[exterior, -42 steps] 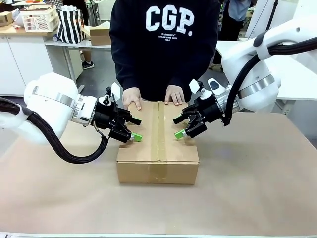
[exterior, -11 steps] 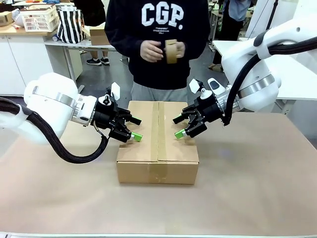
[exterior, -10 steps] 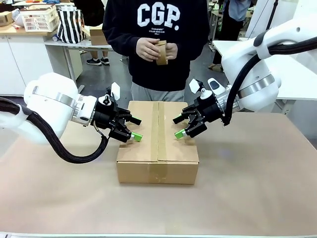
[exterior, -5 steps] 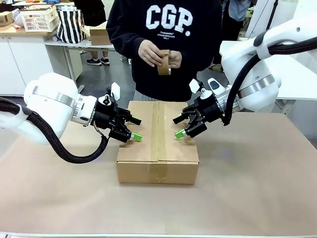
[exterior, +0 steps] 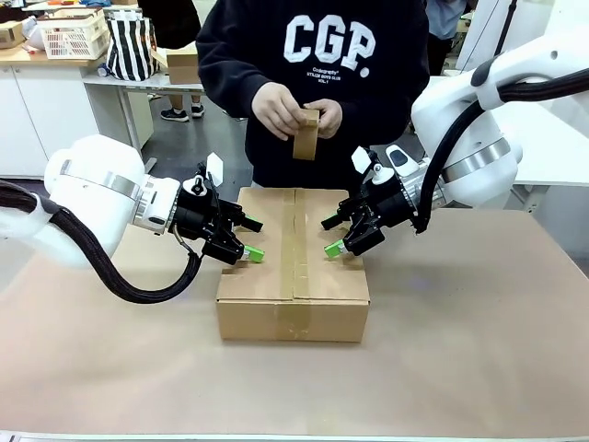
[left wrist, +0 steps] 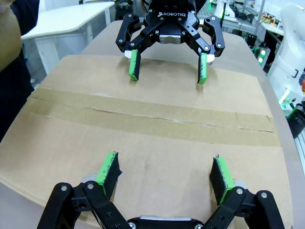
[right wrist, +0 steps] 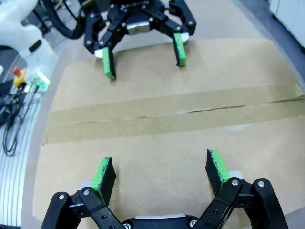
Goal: Pack the gift set into the box.
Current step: Press and hold the closed box until the human finishes sealing it.
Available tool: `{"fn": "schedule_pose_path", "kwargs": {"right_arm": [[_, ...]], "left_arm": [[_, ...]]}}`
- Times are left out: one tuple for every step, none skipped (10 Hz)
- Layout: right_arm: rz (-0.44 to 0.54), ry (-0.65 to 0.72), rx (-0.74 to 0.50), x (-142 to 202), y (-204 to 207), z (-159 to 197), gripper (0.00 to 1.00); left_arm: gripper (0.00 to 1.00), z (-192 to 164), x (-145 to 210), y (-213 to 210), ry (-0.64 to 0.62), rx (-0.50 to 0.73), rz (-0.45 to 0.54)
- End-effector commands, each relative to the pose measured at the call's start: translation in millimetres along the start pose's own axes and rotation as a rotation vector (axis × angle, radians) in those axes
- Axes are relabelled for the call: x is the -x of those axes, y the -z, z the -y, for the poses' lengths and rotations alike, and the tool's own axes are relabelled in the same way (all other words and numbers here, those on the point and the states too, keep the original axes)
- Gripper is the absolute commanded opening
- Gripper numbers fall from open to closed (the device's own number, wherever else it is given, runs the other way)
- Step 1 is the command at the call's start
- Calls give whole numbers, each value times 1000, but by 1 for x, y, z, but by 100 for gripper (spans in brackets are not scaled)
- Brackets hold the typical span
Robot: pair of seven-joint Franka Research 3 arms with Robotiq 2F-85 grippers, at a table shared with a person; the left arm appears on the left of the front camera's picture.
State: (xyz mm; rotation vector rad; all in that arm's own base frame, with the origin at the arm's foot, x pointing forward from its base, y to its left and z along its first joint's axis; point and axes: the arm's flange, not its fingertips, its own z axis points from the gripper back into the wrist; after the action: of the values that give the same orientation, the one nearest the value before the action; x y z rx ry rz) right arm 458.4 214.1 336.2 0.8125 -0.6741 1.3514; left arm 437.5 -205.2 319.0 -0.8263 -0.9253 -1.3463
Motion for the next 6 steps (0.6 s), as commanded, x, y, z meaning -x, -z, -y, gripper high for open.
{"fn": "schedule_pose_path", "kwargs": {"right_arm": [[2, 7, 10, 1, 0, 0, 100], [2, 7, 10, 1, 0, 0, 100], [2, 7, 10, 1, 0, 0, 100], [2, 7, 10, 1, 0, 0, 100], [2, 7, 10, 1, 0, 0, 100], [2, 7, 10, 1, 0, 0, 100]], "left_arm": [[100, 1, 0, 0, 5, 0, -2], [100, 1, 0, 0, 5, 0, -2], [100, 1, 0, 0, 5, 0, -2], [100, 1, 0, 0, 5, 0, -2], [100, 1, 0, 0, 5, 0, -2], [100, 1, 0, 0, 5, 0, -2]]}}
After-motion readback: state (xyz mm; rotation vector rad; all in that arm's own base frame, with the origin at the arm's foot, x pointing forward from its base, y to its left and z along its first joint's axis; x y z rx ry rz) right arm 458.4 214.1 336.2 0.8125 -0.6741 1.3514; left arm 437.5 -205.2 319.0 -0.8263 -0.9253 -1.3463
